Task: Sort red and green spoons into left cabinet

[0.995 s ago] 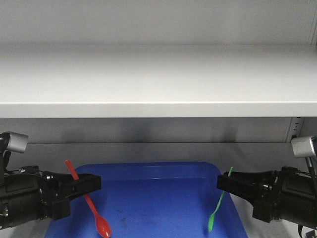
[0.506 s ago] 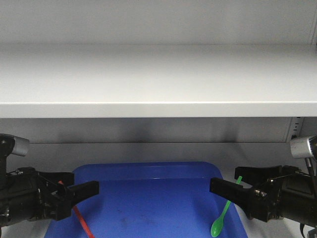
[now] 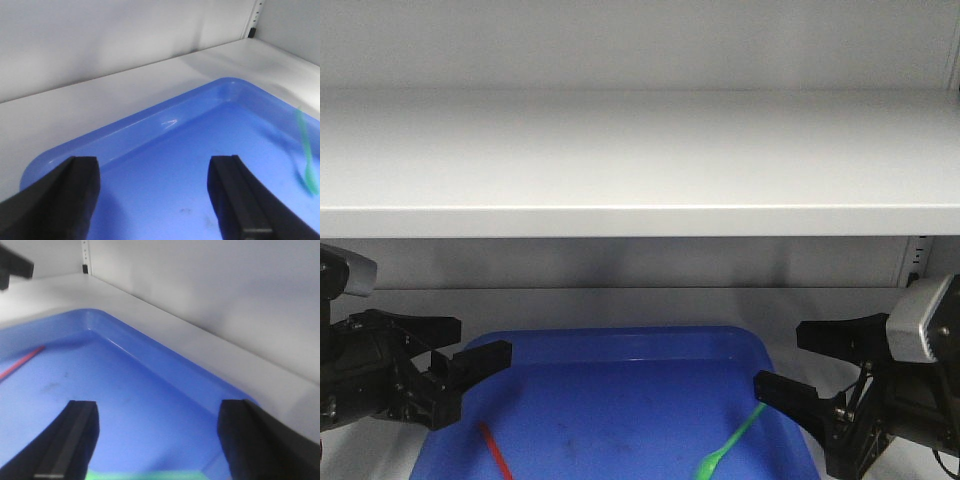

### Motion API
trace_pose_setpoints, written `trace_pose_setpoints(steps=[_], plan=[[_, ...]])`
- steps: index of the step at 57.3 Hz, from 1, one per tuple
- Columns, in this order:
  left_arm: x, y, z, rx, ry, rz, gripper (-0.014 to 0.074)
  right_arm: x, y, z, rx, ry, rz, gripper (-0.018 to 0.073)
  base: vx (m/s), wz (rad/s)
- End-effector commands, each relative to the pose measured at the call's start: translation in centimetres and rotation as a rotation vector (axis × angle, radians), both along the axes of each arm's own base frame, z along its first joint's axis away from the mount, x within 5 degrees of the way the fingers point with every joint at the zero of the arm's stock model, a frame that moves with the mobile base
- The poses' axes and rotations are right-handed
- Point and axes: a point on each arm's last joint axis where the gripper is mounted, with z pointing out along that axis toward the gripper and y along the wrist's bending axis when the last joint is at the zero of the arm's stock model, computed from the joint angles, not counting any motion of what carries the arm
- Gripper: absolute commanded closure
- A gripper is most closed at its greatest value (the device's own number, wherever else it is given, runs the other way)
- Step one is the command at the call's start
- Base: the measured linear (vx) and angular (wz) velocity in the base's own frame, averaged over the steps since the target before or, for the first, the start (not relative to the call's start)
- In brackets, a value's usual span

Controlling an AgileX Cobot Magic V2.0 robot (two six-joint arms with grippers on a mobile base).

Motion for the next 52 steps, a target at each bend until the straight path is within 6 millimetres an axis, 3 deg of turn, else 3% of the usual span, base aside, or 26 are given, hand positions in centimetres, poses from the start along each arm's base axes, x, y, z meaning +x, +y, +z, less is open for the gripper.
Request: trace_pose_setpoints(steps=[1,10,16,28,31,39,52], plan=[[-0.3,-0.1,2.0,-0.065,-0.045,-0.006,0.0038,0.0,0.1,2.2,0.090,-0.070,-0.001,0.0048,0.00,0.00],[-0.5,-0.4,2.1,-0.069,-0.046,-0.051,0.0098,0.0,0.1,2.1,0.144,-0.009,-0.015,0.0109,0.00,0.00],[-0.9,-0.7,1.9,-0.040,-0.049,-0.108,0.0187,0.0,0.2,2.1,0.190,0.051,-0.025,0.0206,0.00,0.00],[-1.4,-0.7,0.8,0.054,0.044,-0.139,0.0532,-0.4,0.3,1.0,0.124,0.161,0.002,0.0553,0.00,0.00],[-1.5,-0.6,0.6,0.076,0.057,-0.143,0.0607,-0.5,0.3,0.7,0.103,0.183,0.009,0.0573,0.00,0.00],[-2.5,-0.4,1.3,0.109,0.031,-0.148,0.0599,-1.1,0.2,1.0,0.080,0.200,0.006,0.0562,0.00,0.00],[-5.1,0.2,3.6,0.102,-0.075,-0.131,0.0597,-3.2,-0.2,3.1,0.054,0.129,-0.065,0.0562,0.00,0.00]])
